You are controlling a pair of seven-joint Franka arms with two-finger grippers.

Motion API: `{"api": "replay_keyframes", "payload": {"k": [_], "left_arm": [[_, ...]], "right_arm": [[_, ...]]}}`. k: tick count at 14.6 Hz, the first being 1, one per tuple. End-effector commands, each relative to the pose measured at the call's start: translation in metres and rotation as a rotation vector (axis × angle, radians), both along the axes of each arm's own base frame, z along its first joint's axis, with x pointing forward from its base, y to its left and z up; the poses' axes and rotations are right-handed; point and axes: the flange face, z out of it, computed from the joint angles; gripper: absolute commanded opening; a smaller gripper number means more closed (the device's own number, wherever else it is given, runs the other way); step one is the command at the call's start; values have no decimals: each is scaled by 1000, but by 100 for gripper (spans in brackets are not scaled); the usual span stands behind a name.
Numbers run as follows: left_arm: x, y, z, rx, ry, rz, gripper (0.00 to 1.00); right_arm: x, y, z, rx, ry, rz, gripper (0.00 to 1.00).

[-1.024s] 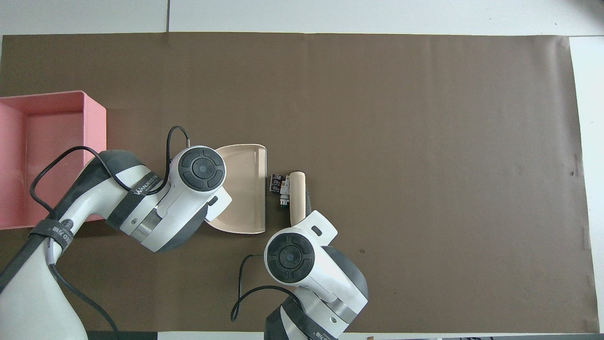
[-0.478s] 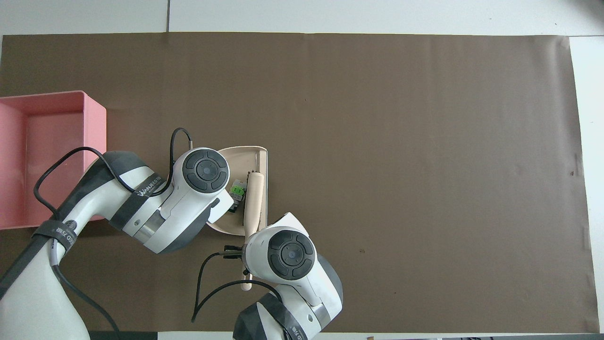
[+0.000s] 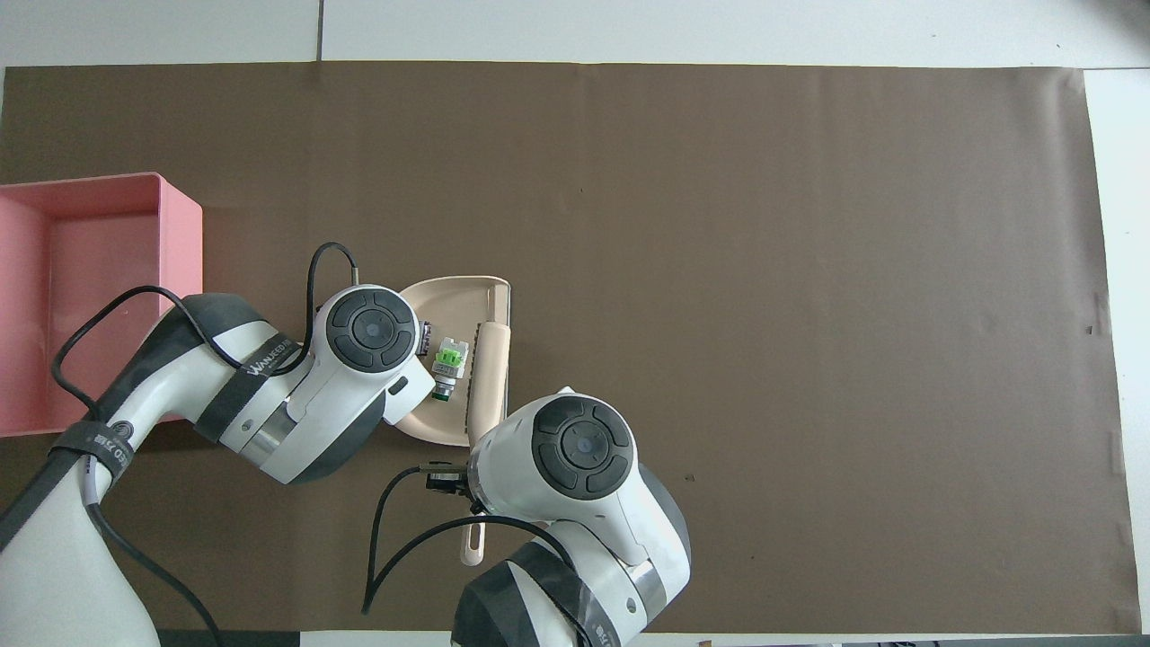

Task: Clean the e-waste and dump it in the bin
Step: 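Sweep the component into the dustpan with the brush in the right gripper, then lift the dustpan with the left gripper while the right gripper returns the brush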

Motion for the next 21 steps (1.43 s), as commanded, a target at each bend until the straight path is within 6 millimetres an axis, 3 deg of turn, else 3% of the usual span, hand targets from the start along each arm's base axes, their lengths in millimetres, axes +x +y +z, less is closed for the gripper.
{"api": "replay_keyframes", "payload": {"k": [1, 3, 7, 10, 14, 17, 21], "left_arm": [[-7, 15, 0, -48, -34, 3, 0], [-3, 19, 2, -101, 0, 15, 0], [12, 59, 39, -231, 32, 30, 0], [27, 87, 61, -282, 60, 44, 0], [59, 133, 113, -322, 84, 35, 0], [79, 179, 144, -324, 76, 18, 0], [101, 270, 178, -311, 40, 25, 0]], "right_arm": [[9, -48, 34, -83, 2, -13, 0], [30, -105, 56, -165, 14, -32, 0], [81, -256, 72, -226, 59, 17, 0], [100, -354, 63, -299, 45, 146, 0], [104, -468, 35, -332, 5, 269, 0], [97, -522, -4, -334, -30, 266, 0], [100, -538, -38, -331, -31, 237, 0]]}}
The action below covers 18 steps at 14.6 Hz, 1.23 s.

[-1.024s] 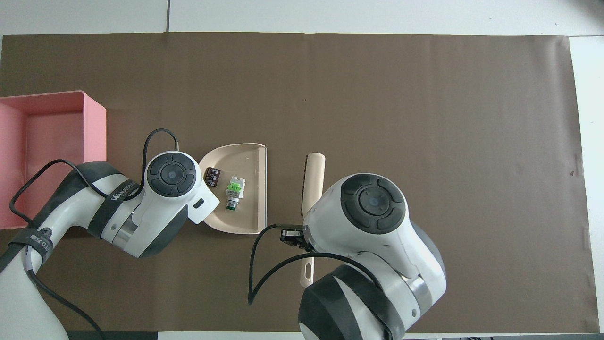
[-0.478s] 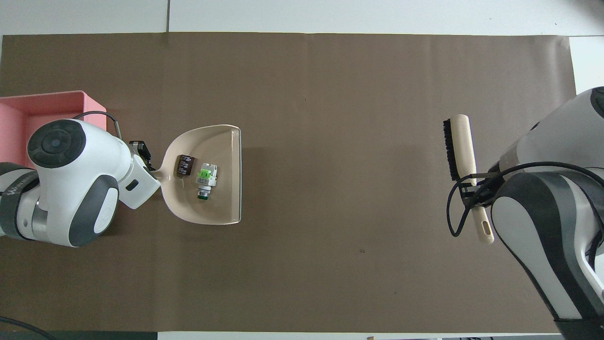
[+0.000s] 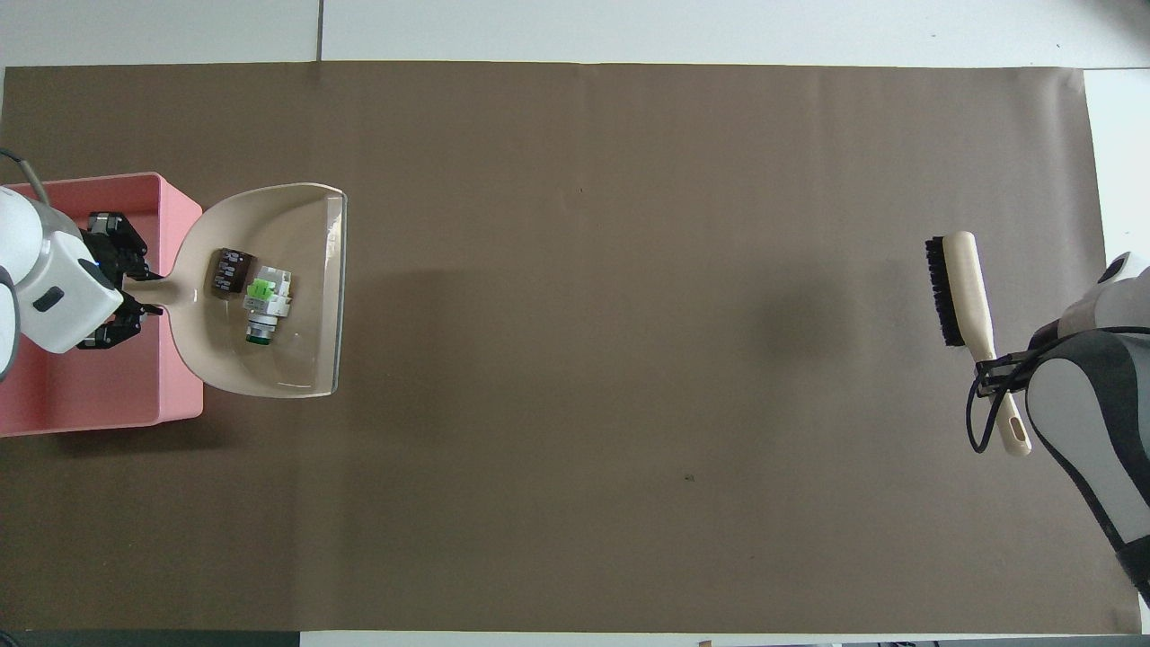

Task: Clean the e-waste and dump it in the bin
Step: 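Lift the dustpan with the left gripper while the right gripper returns the brush, then tip the dustpan over the pink bin while the right gripper releases the brush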

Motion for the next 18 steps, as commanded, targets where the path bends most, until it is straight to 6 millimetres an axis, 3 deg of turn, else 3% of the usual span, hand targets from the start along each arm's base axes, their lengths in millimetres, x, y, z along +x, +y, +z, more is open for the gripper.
{"api": "replay_keyframes", "payload": {"k": [1, 3, 7, 9, 14, 16, 17, 18], "left_arm": [[20, 57, 19, -3, -11, -12, 0], [21, 92, 22, 36, -8, -13, 0], [14, 140, 24, 140, 2, -37, 0], [14, 151, 27, 216, -7, -54, 0], [23, 186, 9, 376, 11, -76, 0], [29, 188, 6, 449, 4, -98, 0], [32, 189, 3, 498, 8, -103, 0], [34, 188, 3, 544, 1, -100, 0]], "right_arm": [[3, 1, -16, -15, -19, 4, 0], [3, 2, -21, -20, -13, -33, 0], [-1, 4, -26, -21, -9, -48, 0], [-4, 4, -29, -23, -15, -52, 0], [-17, 7, -43, -17, -34, -46, 0], [-19, 8, -45, -12, -32, -50, 1], [-20, 8, -46, -12, -30, -50, 7], [-19, 9, -45, -12, -32, -51, 27]]}}
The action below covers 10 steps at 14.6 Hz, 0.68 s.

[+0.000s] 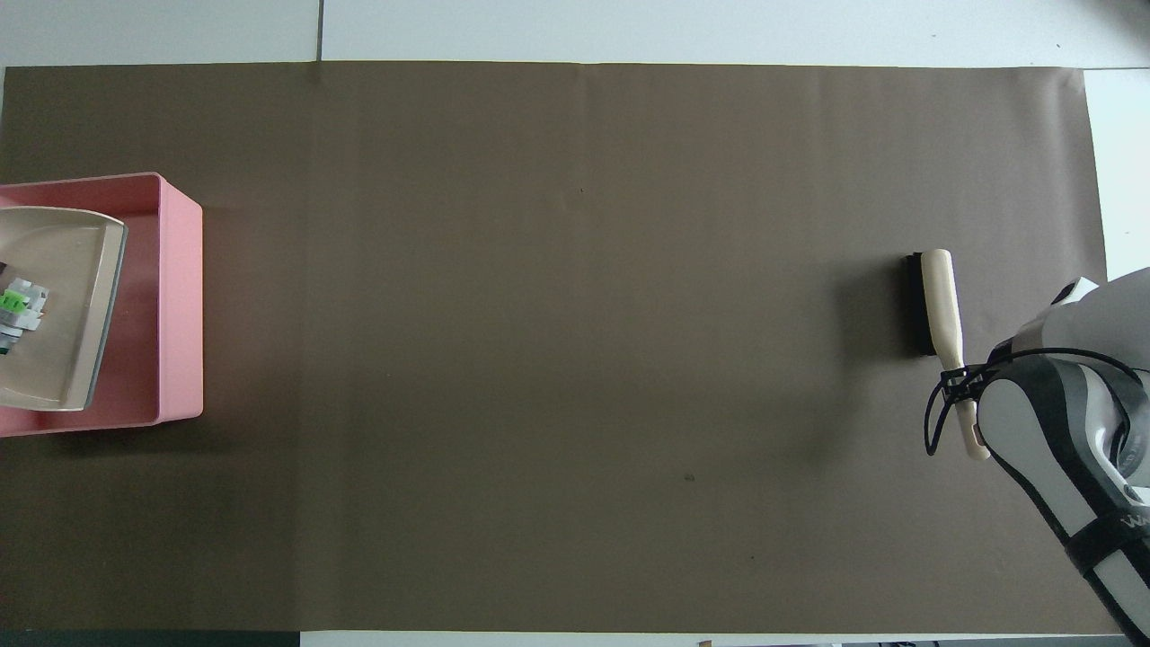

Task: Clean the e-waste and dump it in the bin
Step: 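Tip the dustpan over the pink bin while the right gripper releases the brush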

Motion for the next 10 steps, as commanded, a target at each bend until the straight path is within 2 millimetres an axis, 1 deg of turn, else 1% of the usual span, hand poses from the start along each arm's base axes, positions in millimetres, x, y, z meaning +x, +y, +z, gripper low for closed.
{"api": "replay_keyframes", "payload": {"k": [1, 2, 3, 5, 6, 7, 8, 9, 10], "left_arm": [[12, 0, 7, 118, -38, 2, 0], [13, 0, 7, 146, -44, 6, 0], [13, 0, 7, 169, -40, 0, 0], [13, 2, 9, 201, -40, -4, 0], [14, 1, 9, 222, -38, -8, 0], [14, 2, 10, 244, -37, -6, 0], [15, -1, 10, 258, -39, -8, 0], [16, -5, 10, 271, -39, -14, 0], [16, -5, 10, 303, -38, -18, 0]], "right_arm": [[-8, 1, 3, -4, -15, -17, 55], [-8, 1, 3, -4, -12, -16, 89], [-8, 2, 4, -3, -8, -12, 100], [-2, 6, 11, -5, -18, -1, 100], [5, 8, 22, -8, -35, 4, 100], [12, 9, 33, -12, -51, 9, 100], [24, 18, 51, -17, -83, 31, 100], [33, 28, 65, -19, -101, 52, 100], [41, 31, 82, -23, -135, 58, 100]]}}
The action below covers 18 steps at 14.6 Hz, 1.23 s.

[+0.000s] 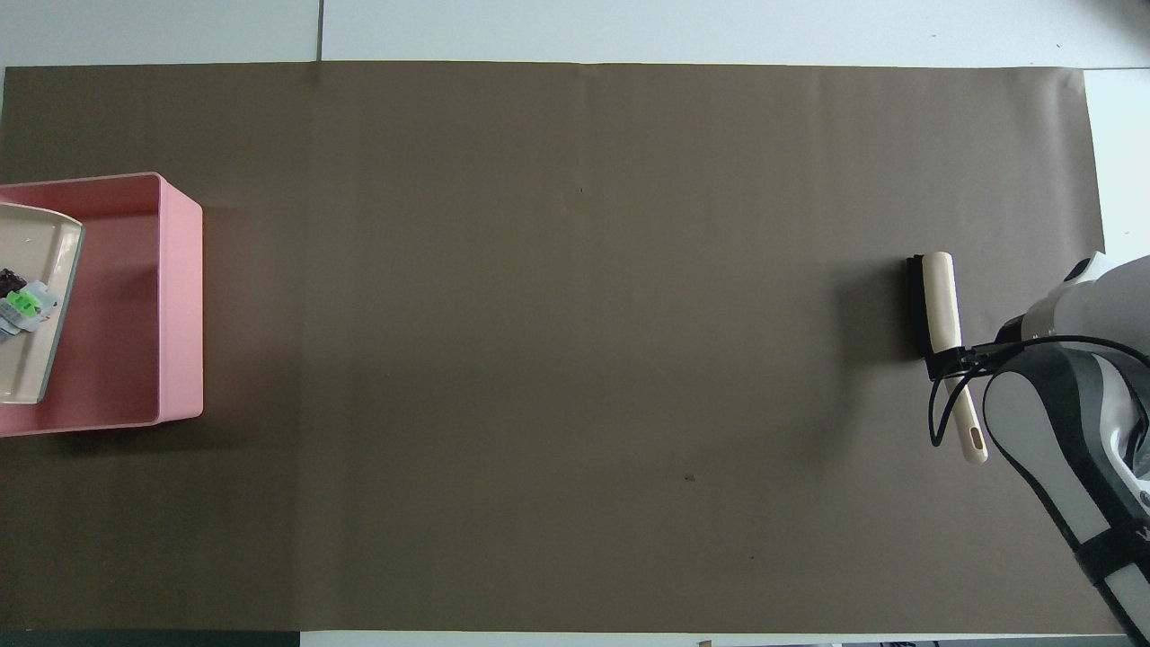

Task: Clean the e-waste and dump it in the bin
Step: 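Tip the dustpan over the pink bin while the right gripper releases the brush, then lower the dustpan back onto the table with the left gripper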

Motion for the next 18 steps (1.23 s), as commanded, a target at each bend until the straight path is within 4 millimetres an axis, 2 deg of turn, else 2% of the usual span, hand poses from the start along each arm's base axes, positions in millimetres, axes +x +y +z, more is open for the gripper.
{"api": "replay_keyframes", "payload": {"k": [1, 2, 4, 5, 8, 9, 11, 12, 14, 17, 18], "left_arm": [[7, -3, 5, 85, -15, -2, 0], [9, -9, 4, 107, -21, -12, 0], [11, -16, 6, 157, -24, -13, 0], [11, -20, 7, 189, -17, -10, 0], [13, -33, 15, 230, -8, -2, 0], [12, -37, 21, 239, -7, -5, 0], [10, -51, 38, 248, -13, -11, 0], [5, -57, 55, 246, -26, -18, 0], [-4, -63, 72, 190, -59, -6, 0], [-10, -92, 70, 24, -75, 21, 0], [-12, -99, 65, -27, -71, 32, 0]], "right_arm": [[23, 11, 51, -12, -85, 15, 100], [30, 11, 69, -16, -121, 15, 100], [39, 15, 118, -26, -203, 7, 100], [40, 20, 139, -28, -211, -25, 100], [33, 18, 205, -32, -171, -188, 100], [31, 19, 221, -33, -164, -214, 100], [31, 21, 245, -33, -160, -255, 100], [34, 22, 253, -34, -139, -273, 100], [35, 24, 264, -39, -112, -283, 100], [36, 25, 265, -35, -111, -276, 100], [35, 18, 264, -33, -111, -289, 100]]}}
